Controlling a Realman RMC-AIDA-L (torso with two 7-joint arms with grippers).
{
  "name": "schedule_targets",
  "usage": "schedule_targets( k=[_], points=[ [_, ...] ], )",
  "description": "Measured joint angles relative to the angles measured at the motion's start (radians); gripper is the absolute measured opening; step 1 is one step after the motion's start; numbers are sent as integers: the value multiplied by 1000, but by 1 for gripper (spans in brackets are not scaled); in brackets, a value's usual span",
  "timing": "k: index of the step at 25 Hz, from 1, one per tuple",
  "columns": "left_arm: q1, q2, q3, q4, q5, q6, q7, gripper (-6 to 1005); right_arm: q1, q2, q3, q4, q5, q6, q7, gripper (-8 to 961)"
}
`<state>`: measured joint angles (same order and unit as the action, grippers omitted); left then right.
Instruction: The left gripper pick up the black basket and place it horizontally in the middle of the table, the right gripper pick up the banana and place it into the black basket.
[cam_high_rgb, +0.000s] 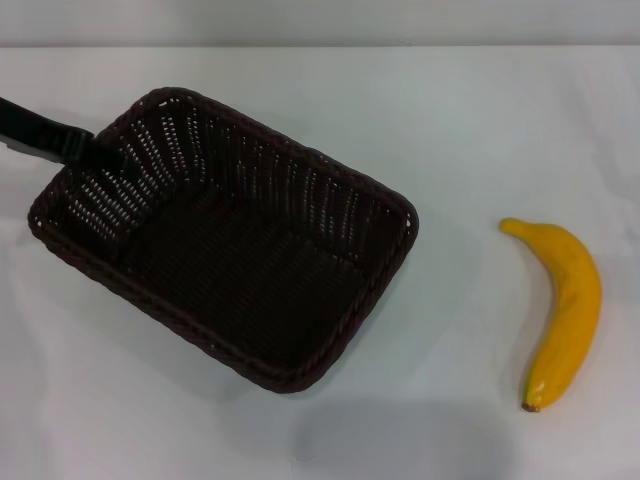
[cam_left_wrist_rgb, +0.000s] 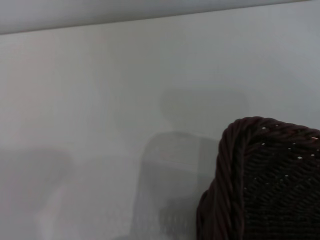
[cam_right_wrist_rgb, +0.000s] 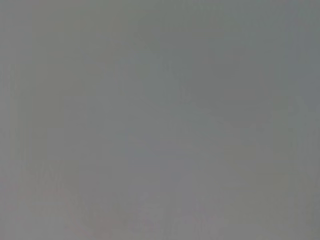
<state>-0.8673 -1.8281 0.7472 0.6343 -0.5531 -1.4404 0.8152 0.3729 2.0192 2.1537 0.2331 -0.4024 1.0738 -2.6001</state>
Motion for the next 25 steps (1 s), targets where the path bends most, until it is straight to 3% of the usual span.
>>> schedule_targets(
  k=[2, 5, 16, 19, 25],
  points=[
    [0, 0, 0, -8, 0, 10, 3, 860, 0, -1, 0, 0, 0, 0, 0, 833],
    [4, 0, 0, -10, 0, 12, 4, 780, 0, -1, 0, 0, 0, 0, 0, 832],
    [13, 0, -8, -16, -12, 7, 4, 286, -8, -1, 0, 0, 1, 0, 1, 827],
    [24, 1, -10, -11, -37, 8, 4, 254, -8, -1, 0, 0, 1, 1, 2, 826],
    [66, 23, -11, -7, -173, -16, -8, 190, -8, -1, -1, 0, 1, 2, 2, 824]
  ],
)
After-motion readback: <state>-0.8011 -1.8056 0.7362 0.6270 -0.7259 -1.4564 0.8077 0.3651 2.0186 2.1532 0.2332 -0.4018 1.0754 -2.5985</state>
